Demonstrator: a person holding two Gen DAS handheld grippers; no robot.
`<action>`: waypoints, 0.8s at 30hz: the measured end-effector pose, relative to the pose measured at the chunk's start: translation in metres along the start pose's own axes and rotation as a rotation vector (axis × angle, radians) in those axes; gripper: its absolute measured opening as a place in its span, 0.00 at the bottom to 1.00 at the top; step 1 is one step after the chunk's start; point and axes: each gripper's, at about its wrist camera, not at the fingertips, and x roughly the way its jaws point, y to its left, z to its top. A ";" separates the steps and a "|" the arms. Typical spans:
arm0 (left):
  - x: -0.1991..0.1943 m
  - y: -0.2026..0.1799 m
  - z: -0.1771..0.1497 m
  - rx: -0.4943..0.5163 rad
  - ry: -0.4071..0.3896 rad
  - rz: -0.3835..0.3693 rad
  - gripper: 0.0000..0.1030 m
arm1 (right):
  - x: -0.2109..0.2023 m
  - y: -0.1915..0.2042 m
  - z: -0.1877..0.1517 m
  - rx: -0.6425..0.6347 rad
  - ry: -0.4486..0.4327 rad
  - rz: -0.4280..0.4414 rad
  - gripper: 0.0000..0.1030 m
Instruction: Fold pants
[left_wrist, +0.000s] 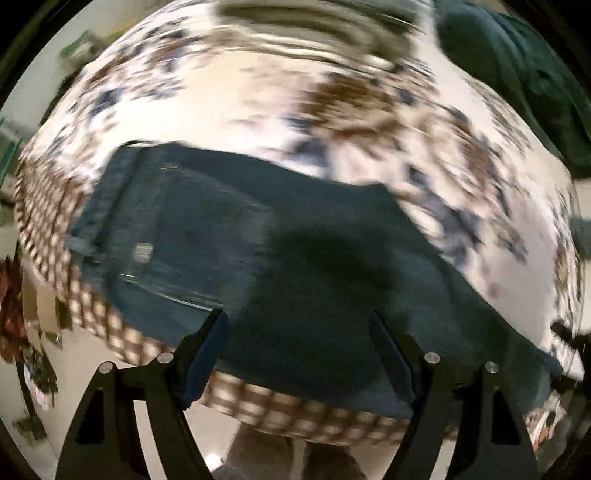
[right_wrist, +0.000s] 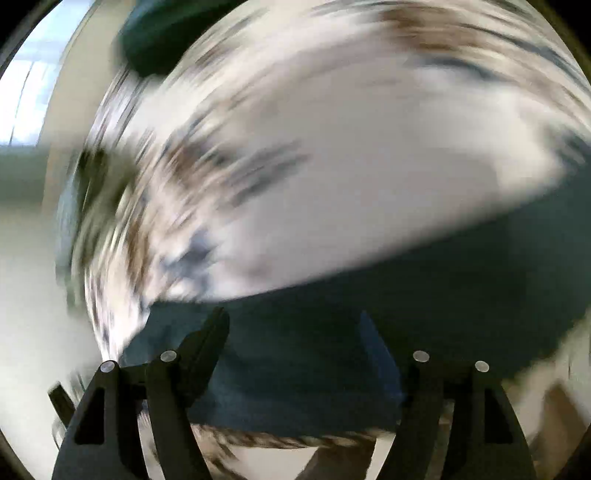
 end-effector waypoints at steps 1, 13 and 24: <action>0.001 -0.015 -0.004 0.019 0.008 -0.015 0.75 | -0.020 -0.035 -0.001 0.073 -0.043 -0.008 0.73; 0.068 -0.243 -0.071 0.357 0.117 -0.084 0.75 | -0.064 -0.355 -0.002 0.586 -0.316 0.242 0.72; 0.123 -0.266 -0.078 0.424 0.142 -0.044 1.00 | -0.046 -0.350 0.007 0.518 -0.412 0.463 0.68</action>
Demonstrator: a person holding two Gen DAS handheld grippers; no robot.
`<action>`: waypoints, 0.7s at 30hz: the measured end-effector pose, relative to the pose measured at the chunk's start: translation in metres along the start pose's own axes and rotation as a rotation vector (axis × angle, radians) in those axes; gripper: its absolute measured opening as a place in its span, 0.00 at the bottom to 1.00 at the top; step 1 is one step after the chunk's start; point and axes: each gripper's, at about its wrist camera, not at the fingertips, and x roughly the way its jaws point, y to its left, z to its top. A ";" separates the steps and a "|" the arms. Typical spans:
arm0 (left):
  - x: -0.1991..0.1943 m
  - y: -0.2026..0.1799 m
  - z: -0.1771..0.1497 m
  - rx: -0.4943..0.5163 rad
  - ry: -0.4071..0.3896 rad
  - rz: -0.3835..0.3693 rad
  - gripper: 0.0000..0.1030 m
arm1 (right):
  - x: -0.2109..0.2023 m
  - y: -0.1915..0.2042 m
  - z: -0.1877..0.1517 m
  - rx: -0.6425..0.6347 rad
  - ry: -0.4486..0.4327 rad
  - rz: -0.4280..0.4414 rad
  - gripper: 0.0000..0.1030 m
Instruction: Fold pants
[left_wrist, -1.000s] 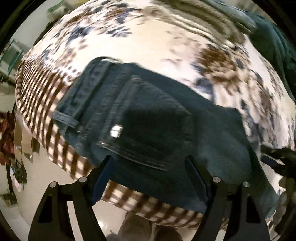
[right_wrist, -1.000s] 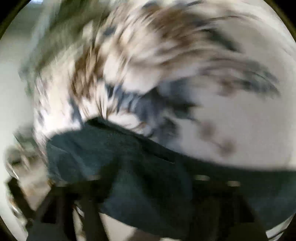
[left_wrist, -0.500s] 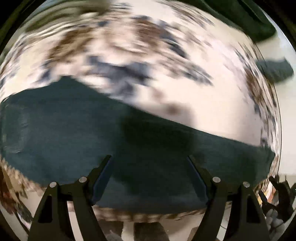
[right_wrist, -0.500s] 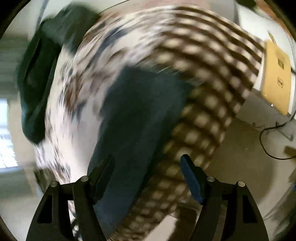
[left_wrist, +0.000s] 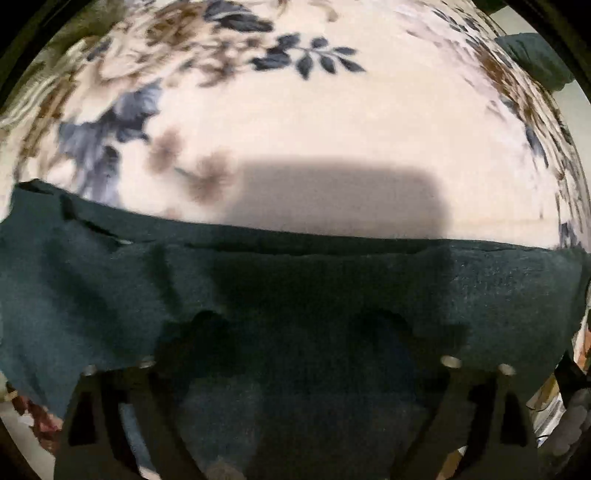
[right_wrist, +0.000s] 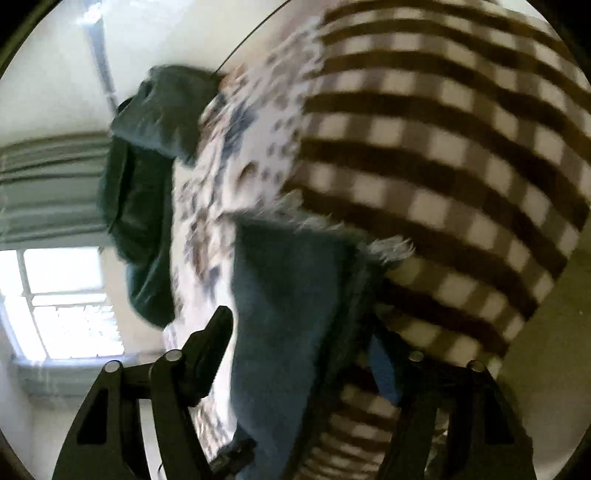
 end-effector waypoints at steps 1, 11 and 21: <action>0.004 -0.002 0.001 0.003 0.002 0.007 1.00 | -0.001 0.001 -0.002 -0.001 0.013 0.003 0.68; 0.011 -0.020 -0.003 -0.004 -0.045 0.036 1.00 | 0.027 0.012 0.003 0.023 0.011 0.114 0.68; 0.012 -0.011 -0.011 -0.044 -0.055 0.046 1.00 | 0.063 0.033 0.002 -0.078 0.046 0.124 0.39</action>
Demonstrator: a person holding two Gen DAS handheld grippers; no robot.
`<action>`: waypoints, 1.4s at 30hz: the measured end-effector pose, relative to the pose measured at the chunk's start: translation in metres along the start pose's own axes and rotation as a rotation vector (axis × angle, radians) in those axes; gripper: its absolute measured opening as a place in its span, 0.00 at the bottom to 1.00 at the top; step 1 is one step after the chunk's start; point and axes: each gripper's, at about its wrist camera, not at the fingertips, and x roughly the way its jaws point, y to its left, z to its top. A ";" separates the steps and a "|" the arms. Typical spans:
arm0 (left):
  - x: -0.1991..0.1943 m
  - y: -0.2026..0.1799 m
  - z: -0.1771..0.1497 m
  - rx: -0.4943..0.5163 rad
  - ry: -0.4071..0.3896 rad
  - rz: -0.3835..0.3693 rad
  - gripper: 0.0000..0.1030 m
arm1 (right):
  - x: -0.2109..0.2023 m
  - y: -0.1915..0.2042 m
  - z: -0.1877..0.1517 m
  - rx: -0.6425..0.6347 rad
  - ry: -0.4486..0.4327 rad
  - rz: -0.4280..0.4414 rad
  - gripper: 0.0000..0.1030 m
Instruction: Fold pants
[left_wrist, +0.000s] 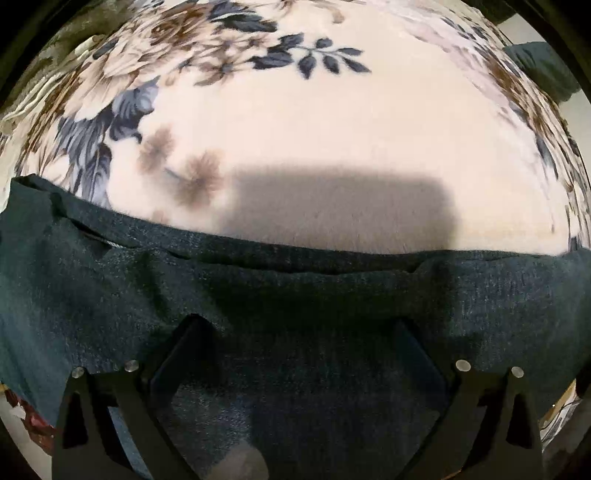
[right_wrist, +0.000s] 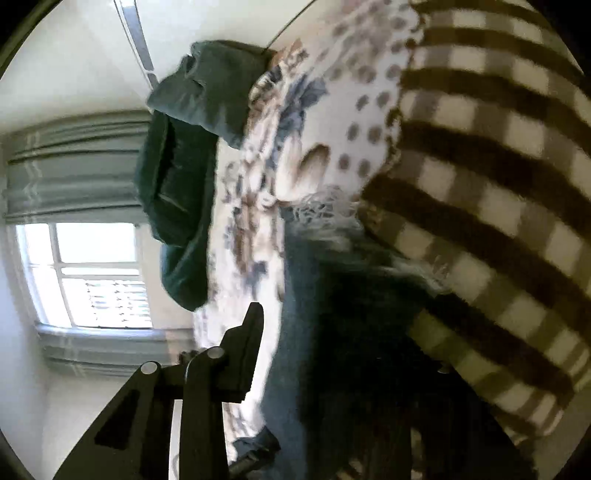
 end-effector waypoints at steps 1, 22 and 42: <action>-0.001 -0.001 0.003 -0.005 0.005 0.001 1.00 | 0.008 -0.004 0.000 0.016 0.019 -0.015 0.39; -0.077 0.093 -0.001 -0.171 -0.055 -0.117 1.00 | 0.014 0.135 -0.046 -0.312 -0.025 -0.200 0.06; -0.127 0.338 -0.075 -0.391 -0.115 -0.059 1.00 | 0.262 0.240 -0.443 -0.894 0.430 -0.443 0.15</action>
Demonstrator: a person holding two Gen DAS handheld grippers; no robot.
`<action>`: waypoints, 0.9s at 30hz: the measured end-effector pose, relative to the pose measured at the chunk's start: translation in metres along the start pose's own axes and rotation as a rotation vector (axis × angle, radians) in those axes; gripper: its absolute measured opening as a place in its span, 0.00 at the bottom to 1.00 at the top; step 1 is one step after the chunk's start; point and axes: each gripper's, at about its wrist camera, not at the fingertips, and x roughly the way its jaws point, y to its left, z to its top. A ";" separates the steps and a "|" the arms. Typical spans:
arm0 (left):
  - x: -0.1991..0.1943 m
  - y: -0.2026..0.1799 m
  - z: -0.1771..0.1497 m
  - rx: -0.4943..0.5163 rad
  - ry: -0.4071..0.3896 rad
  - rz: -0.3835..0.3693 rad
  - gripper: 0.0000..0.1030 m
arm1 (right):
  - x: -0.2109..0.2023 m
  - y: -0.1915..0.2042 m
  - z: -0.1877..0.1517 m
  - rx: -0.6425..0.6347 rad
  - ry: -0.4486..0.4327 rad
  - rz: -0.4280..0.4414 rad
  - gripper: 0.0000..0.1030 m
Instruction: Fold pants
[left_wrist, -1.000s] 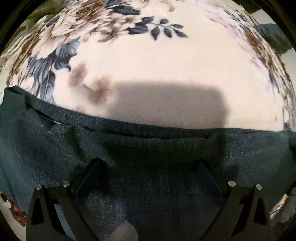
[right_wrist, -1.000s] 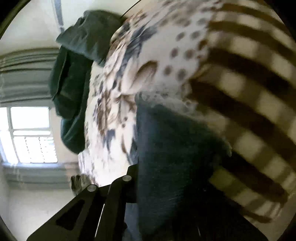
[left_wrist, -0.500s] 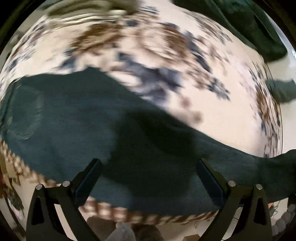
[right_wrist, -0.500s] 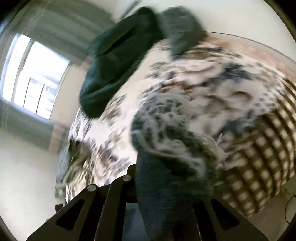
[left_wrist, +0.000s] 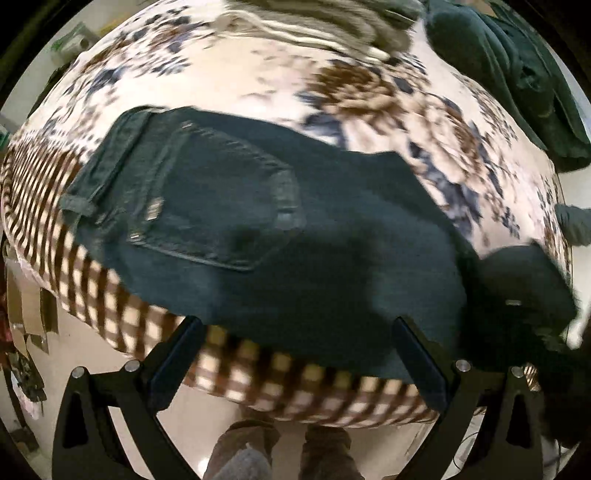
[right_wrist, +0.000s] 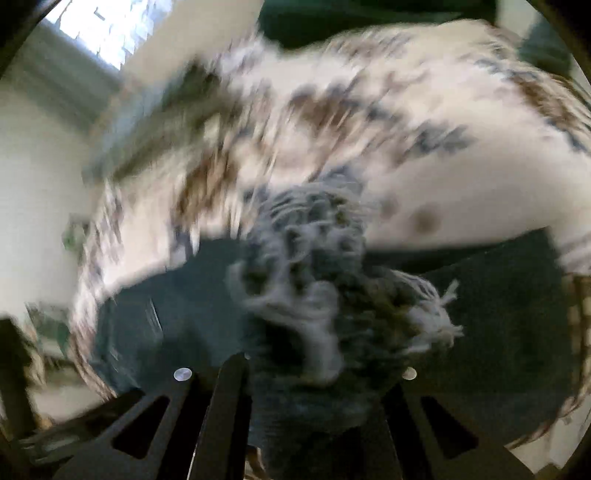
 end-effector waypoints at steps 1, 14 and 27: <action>0.000 0.010 0.000 -0.012 0.001 0.000 1.00 | 0.020 0.016 -0.006 -0.030 0.070 -0.039 0.27; 0.005 0.014 0.019 -0.124 0.007 -0.123 1.00 | -0.054 -0.045 -0.004 0.096 0.110 -0.176 0.98; 0.069 -0.100 0.009 0.207 0.040 -0.056 0.08 | -0.063 -0.190 -0.026 0.305 0.220 -0.318 0.98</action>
